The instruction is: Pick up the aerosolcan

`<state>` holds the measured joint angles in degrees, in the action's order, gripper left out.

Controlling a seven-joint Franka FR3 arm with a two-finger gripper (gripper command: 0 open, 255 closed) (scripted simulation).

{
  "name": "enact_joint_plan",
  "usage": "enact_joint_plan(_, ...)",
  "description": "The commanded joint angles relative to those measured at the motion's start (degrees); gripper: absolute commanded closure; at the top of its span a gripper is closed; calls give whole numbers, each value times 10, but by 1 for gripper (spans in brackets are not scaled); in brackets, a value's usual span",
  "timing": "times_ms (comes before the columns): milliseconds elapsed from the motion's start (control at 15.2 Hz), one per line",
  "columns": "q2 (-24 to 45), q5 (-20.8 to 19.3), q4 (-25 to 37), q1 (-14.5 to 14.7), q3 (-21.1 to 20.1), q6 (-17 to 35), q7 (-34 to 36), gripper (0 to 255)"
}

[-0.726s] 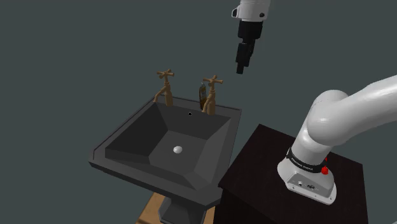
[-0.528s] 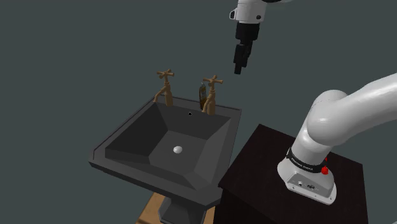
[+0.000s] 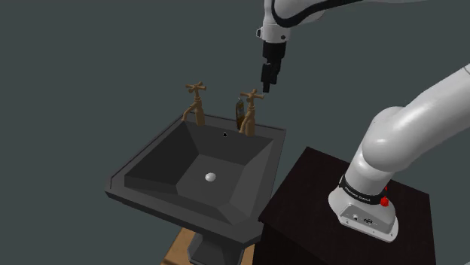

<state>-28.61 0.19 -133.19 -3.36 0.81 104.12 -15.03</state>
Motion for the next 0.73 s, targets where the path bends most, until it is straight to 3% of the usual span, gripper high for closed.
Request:
enact_joint_plan(0,39,-8,9,-5,9,30,-14,0)
enact_joint_plan(660,245,-26,119,-23,41,124,-70,0)
